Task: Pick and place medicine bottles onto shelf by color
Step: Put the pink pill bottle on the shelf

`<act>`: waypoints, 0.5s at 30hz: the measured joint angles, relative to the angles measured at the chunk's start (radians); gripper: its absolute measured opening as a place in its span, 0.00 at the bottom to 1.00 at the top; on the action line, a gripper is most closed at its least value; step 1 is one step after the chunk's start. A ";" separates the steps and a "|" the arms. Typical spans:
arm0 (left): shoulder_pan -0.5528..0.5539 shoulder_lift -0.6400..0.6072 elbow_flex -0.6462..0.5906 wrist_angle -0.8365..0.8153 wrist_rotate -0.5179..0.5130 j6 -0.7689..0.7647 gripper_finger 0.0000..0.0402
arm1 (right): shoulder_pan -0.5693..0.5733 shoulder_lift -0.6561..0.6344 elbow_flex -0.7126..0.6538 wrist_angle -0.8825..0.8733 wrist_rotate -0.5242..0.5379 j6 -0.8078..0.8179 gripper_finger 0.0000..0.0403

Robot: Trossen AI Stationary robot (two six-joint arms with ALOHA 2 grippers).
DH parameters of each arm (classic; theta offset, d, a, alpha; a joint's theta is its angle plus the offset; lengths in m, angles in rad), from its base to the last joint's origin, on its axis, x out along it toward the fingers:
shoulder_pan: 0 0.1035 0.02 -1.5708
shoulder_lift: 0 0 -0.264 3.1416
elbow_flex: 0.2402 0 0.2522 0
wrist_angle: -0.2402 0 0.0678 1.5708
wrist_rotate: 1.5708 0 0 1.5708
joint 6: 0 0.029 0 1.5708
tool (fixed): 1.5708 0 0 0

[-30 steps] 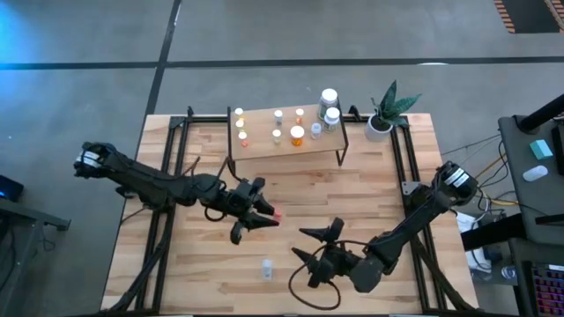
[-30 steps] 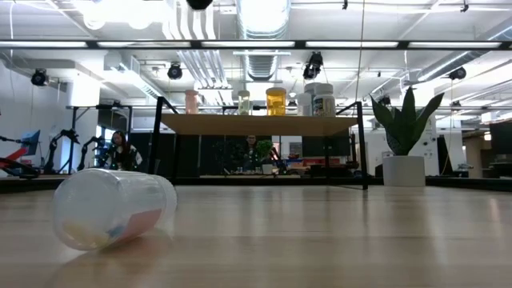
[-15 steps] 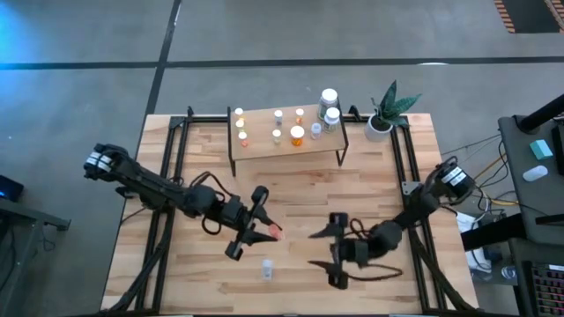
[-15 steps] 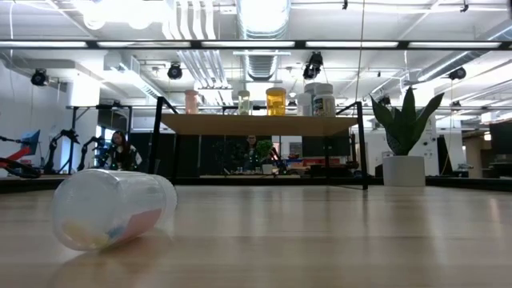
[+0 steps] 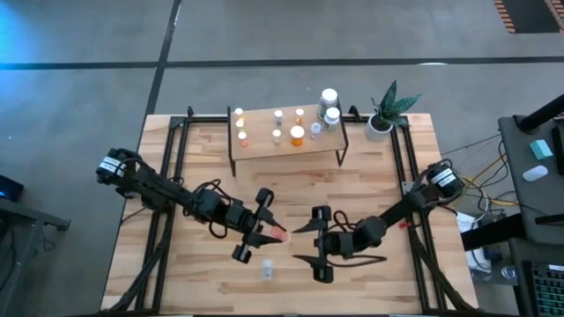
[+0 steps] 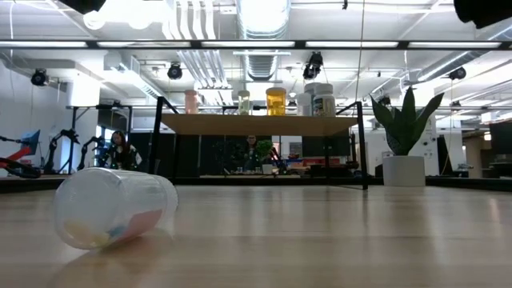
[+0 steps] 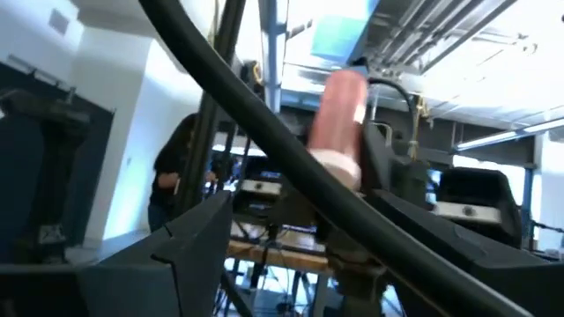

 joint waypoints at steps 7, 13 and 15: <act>0.000 0.002 0.000 0.027 0.000 0.037 0.25 | -0.001 0.026 0.080 -0.027 0.052 -0.050 0.62; 0.000 0.002 0.000 0.036 0.000 0.043 0.25 | -0.001 0.059 0.156 -0.042 0.138 -0.106 0.62; 0.000 0.002 0.000 0.036 0.000 0.043 0.25 | -0.004 0.065 0.170 -0.057 0.139 -0.110 0.62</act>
